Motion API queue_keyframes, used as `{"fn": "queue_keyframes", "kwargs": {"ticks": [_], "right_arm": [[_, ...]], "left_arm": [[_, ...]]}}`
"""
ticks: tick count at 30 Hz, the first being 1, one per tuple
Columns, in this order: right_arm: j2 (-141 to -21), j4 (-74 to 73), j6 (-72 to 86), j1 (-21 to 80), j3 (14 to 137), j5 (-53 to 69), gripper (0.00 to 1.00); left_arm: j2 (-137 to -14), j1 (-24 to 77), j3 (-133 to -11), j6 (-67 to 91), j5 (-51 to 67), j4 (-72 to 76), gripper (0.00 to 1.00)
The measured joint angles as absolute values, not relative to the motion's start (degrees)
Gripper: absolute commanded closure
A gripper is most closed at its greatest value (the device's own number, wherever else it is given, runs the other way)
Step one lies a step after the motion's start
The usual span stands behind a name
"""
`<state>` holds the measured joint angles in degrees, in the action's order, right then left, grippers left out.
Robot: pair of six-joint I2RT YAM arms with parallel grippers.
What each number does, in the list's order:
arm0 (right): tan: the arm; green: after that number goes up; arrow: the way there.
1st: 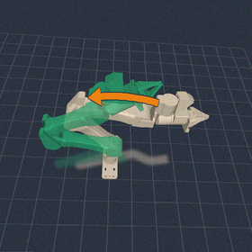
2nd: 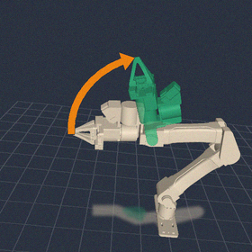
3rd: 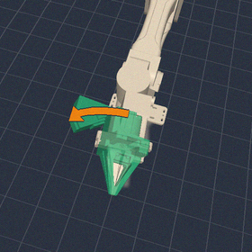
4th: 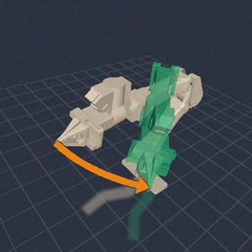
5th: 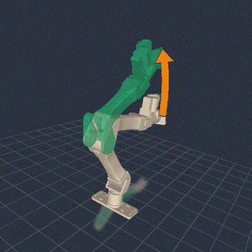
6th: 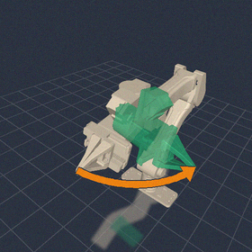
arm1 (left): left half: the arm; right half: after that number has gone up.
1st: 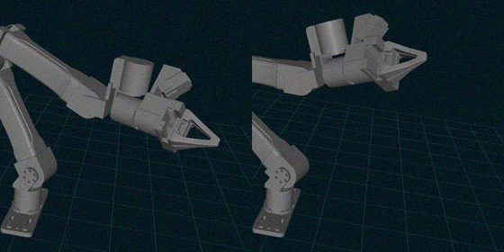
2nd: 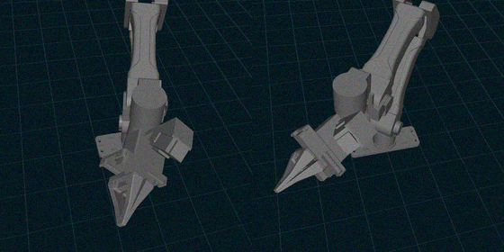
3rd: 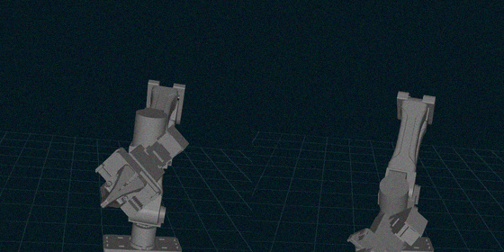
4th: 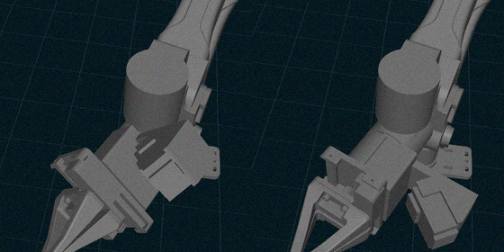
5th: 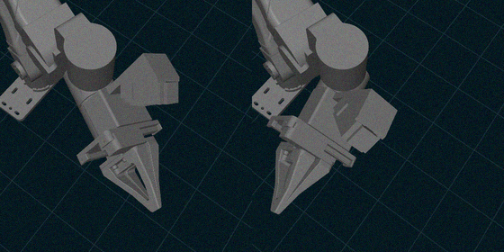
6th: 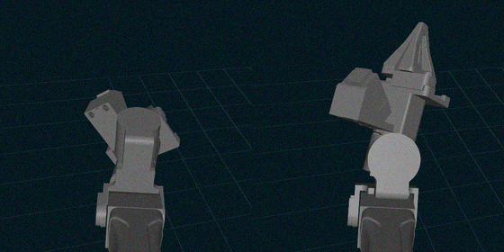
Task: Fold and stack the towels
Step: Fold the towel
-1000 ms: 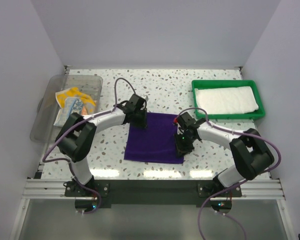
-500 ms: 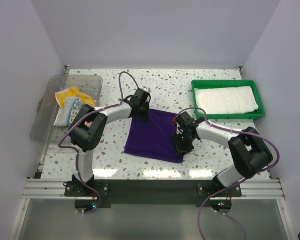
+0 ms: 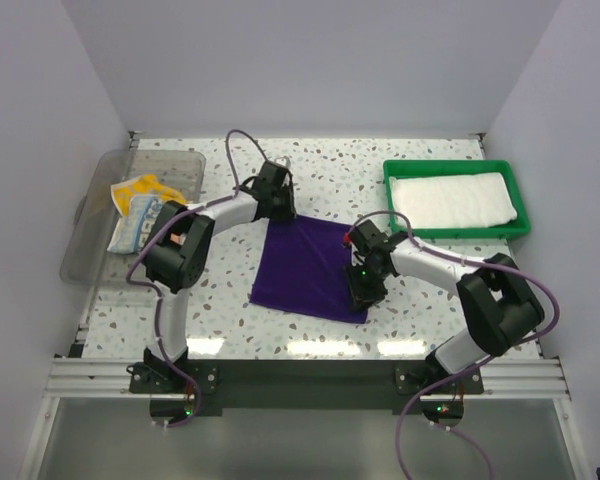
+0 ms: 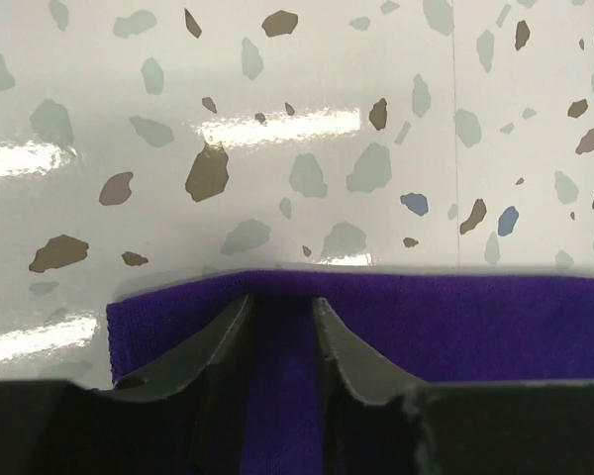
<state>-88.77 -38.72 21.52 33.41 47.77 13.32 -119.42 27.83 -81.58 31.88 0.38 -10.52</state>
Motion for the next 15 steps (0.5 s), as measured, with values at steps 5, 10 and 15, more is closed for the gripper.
{"fn": "queue_keyframes", "kwargs": {"ticks": [5,10,15], "right_arm": [[-89.36,-43.64,19.35,33.47,57.58,10.0,0.61],[-91.53,-44.62,17.17,33.45,69.23,6.26,0.63],[-98.37,-44.34,15.64,32.97,75.55,2.92,0.64]], "left_arm": [[-116.99,27.64,-81.06,28.99,0.01,-10.87,0.52],[-107.74,27.64,-77.28,27.31,-0.82,-12.27,0.46],[-98.3,27.86,-71.24,26.96,-0.82,-14.28,0.48]]}}
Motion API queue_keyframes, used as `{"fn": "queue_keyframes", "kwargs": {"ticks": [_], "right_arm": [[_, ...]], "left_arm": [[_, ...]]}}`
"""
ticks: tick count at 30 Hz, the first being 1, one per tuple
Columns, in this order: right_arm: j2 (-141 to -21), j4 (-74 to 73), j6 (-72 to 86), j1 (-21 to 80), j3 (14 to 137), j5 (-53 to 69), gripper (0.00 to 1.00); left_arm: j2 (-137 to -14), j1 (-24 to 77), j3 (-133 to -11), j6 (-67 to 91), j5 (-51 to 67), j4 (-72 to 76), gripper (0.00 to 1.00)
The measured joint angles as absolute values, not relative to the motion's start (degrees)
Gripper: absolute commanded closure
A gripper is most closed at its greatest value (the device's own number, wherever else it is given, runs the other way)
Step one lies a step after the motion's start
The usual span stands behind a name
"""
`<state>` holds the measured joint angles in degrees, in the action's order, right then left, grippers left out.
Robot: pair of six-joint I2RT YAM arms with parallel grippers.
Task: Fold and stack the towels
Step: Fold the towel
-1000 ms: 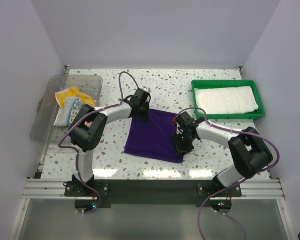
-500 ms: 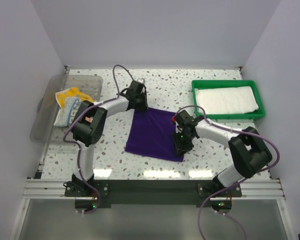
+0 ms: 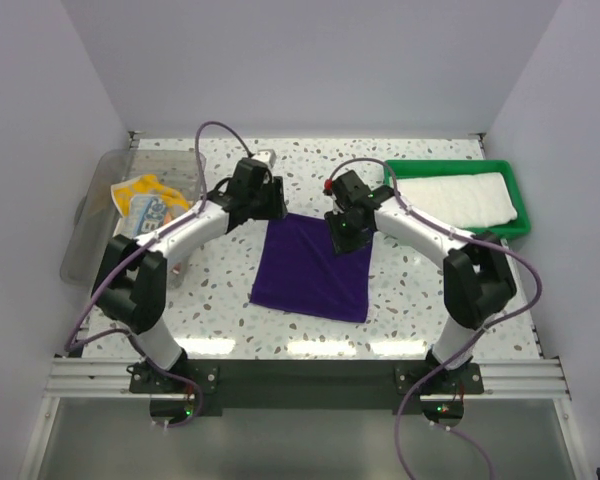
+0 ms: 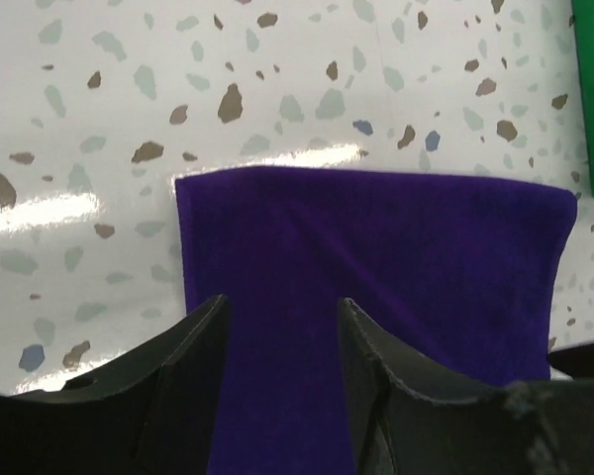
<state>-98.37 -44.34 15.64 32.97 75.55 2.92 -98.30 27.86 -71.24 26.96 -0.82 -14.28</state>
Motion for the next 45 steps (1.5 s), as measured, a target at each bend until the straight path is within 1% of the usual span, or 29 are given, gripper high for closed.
{"fn": "queue_keyframes", "kwargs": {"ticks": [5,9,12,22,26,28,30,31,32,33,34,37,39,40,43,45], "right_arm": [[-107.46,-43.44,14.46,31.77,79.85,0.64,0.65],[-112.01,-42.24,13.34,30.48,82.46,-0.54,0.66],[-114.02,-41.52,12.6,29.21,83.57,-0.71,0.65],[-118.17,-39.75,11.0,22.85,87.29,-0.75,0.64],[-118.89,-39.35,9.87,21.21,89.06,-0.99,0.62],[-118.89,-39.38,8.88,20.82,90.02,-0.91,0.61],[-118.87,-39.22,7.07,20.84,91.07,-0.82,0.59],[-118.83,-39.22,6.0,20.88,91.46,-0.89,0.53],[-118.72,-39.27,4.67,20.88,91.77,-1.06,0.5],[-118.56,-39.42,2.7,20.93,91.98,-1.23,0.46],[-118.39,-39.53,1.28,20.91,92.05,-1.34,0.45],[-118.08,-41.23,-4.78,20.47,93.36,-0.99,0.44],[-118.1,-43.16,-8.86,19.88,94.96,0.03,0.45],[-118.1,-44.47,-10.76,19.64,95.9,0.89,0.45],[-118.98,-48.62,-15.79,19.07,100.03,2.85,0.46],[-119.87,-50.65,-18.31,19.0,102.26,3.99,0.46]], "left_arm": [[-93.56,29.32,-62.46,26.89,-0.05,-16.6,0.56],[-93.08,31.46,-55.46,27.35,1.43,-18.11,0.58],[-93.08,32.53,-52.49,27.77,2.02,-19.0,0.6],[-93.08,32.71,-51.07,28.62,1.56,-18.98,0.65],[-93.08,32.71,-51.07,29.47,0.45,-19.51,0.65],[-93.01,32.71,-51.07,30.0,-0.23,-20.01,0.63],[-92.6,32.71,-51.07,30.63,-0.84,-20.78,0.57],[-92.23,32.71,-51.07,30.85,-1.08,-21.32,0.55],[-91.77,32.71,-51.07,30.89,-1.34,-21.85,0.5],[-91.35,32.71,-51.27,30.79,-1.65,-22.41,0.48],[-91.15,32.71,-51.86,30.55,-1.89,-23.07,0.43],[-91.48,32.47,-55.66,27.83,-2.61,-24.43,0.36],[-92.38,31.7,-60.1,24.38,-2.9,-24.47,0.34],[-93.08,31.0,-62.57,22.55,-3.07,-24.23,0.27],[-94.94,27.79,-68.16,16.23,-3.07,-21.41,0.23],[-96.31,24.6,-70.39,11.55,-0.91,-19.27,0.22]]}}
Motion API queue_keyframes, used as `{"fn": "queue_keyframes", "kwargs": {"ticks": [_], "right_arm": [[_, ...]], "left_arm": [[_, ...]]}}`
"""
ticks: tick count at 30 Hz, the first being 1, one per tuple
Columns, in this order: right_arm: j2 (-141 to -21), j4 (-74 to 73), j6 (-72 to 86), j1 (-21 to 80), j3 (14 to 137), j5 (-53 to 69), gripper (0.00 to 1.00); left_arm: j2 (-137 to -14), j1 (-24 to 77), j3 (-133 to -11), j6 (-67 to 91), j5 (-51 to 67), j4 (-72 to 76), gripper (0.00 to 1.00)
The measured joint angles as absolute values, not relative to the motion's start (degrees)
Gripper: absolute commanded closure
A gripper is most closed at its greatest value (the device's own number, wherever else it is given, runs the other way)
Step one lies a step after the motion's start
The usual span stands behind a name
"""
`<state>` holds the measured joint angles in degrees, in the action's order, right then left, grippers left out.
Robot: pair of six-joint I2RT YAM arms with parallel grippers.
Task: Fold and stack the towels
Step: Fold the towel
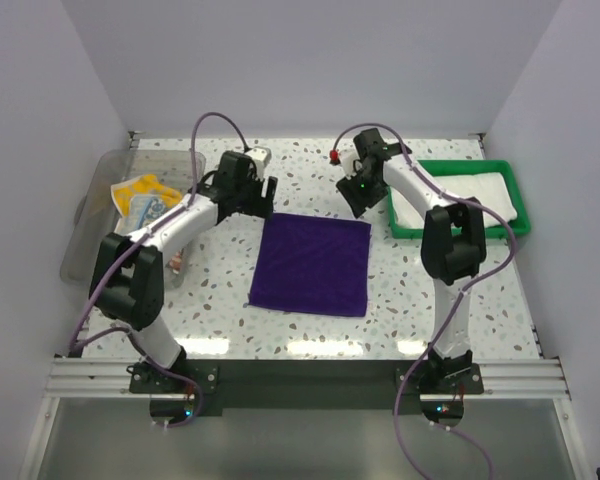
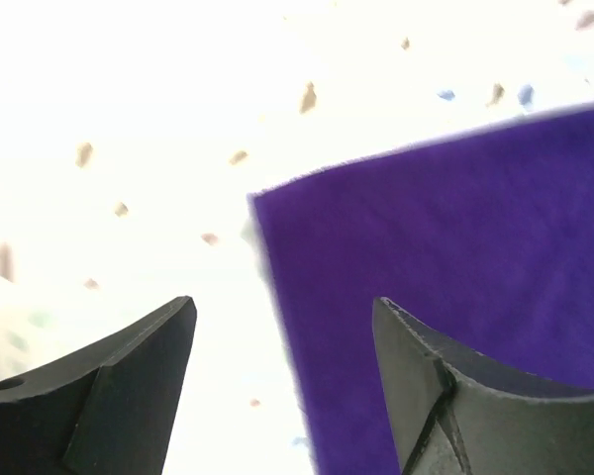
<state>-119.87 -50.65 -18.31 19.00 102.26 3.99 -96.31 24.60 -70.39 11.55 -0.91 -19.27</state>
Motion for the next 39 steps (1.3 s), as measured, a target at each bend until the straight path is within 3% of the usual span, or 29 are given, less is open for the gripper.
{"fn": "queue_keyframes", "kwargs": {"ticks": [5,10,20,23,26,29,30,32,34,39], "right_arm": [[-123.63,-55.66,-22.94,19.03,106.34,5.74,0.47],[-127.26,-58.78,-25.45,19.05,107.15,5.82,0.48],[-130.3,-59.86,-27.22,19.05,109.49,5.72,0.53],[-131.11,-60.03,-27.55,19.05,110.52,5.76,0.59],[-131.9,-60.31,-28.03,19.05,110.85,5.74,0.77],[-132.09,-60.58,-28.27,19.05,110.63,5.54,0.88],[-132.09,-60.62,-28.27,19.05,110.52,5.52,0.98],[-132.09,-60.53,-28.34,19.05,110.02,5.5,1.0],[-132.05,-60.4,-28.25,19.05,109.8,5.52,1.0],[-132.0,-60.23,-28.25,19.05,109.62,5.52,1.0]], "left_arm": [[-101.86,18.33,-74.15,-1.26,7.9,-16.75,0.2],[-110.48,18.46,-80.93,-13.26,14.9,-18.94,0.23],[-121.08,18.65,-96.6,-25.47,18.7,-28.4,0.27],[-122.96,18.65,-98.72,-27.22,19.79,-30.85,0.27],[-124.6,18.65,-99.77,-28.4,21.5,-33.17,0.27],[-125.38,18.65,-99.9,-29.36,22.55,-35.05,0.3],[-125.54,18.65,-99.9,-29.67,22.81,-35.64,0.32],[-125.75,18.65,-99.9,-30.15,23.31,-36.49,0.34],[-125.8,18.65,-99.92,-30.68,23.73,-37.54,0.44],[-126.23,18.65,-100.33,-31.27,24.88,-39.03,0.46]]}}
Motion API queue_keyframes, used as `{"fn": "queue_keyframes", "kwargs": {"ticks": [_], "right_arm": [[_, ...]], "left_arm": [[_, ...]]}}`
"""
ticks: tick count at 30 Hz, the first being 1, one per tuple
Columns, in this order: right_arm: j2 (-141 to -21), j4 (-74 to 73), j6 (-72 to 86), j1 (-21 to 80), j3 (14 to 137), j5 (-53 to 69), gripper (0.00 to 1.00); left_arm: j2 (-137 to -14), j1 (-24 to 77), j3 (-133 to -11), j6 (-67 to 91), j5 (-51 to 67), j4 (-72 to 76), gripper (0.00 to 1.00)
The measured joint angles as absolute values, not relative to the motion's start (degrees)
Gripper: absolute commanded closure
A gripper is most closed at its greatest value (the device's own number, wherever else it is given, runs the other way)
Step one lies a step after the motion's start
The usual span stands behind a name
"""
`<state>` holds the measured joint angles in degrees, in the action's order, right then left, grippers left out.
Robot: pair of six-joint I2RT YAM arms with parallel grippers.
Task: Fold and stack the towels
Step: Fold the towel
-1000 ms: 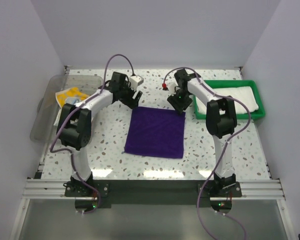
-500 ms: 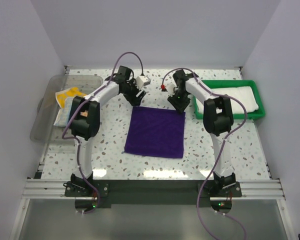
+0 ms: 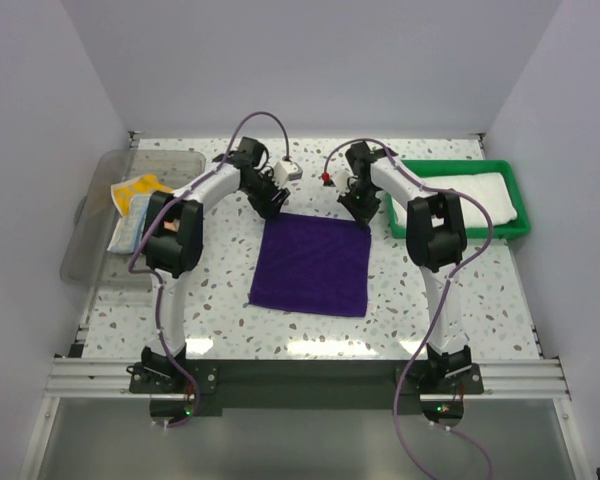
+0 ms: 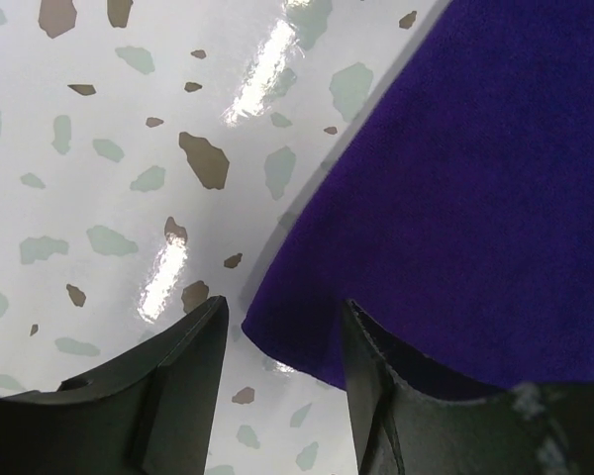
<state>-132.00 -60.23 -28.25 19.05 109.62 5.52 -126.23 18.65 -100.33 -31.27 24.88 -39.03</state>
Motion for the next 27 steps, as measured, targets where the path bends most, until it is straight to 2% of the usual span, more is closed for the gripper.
{"fn": "queue_keyframes", "kwargs": {"ticks": [7,11,18,20,24,26,27], "right_arm": [[-131.98,-60.18,-28.18,19.05,109.6,5.52,1.0],[-131.98,-60.14,-28.14,19.05,109.56,5.5,1.0],[-131.76,-59.79,-28.03,19.05,109.23,5.5,1.0],[-131.76,-59.79,-28.03,19.05,109.23,5.48,1.0],[-131.76,-59.81,-27.99,19.07,109.27,5.39,1.0],[-131.76,-59.86,-27.92,19.07,109.4,5.23,1.0],[-131.76,-59.94,-27.88,19.09,109.56,5.08,1.0]], "left_arm": [[-128.01,18.65,-101.21,-31.29,26.3,-39.59,0.47],[-128.7,18.65,-101.43,-31.27,26.46,-39.9,0.53],[-128.7,18.65,-101.36,-31.68,25.02,-40.38,0.73],[-128.73,18.65,-101.36,-31.97,24.8,-40.38,0.74],[-129.1,18.65,-101.8,-32.16,24.67,-40.4,0.94],[-129.51,18.65,-102.48,-32.23,24.69,-40.38,1.0],[-129.64,18.65,-102.65,-32.18,24.67,-40.29,1.0]]}}
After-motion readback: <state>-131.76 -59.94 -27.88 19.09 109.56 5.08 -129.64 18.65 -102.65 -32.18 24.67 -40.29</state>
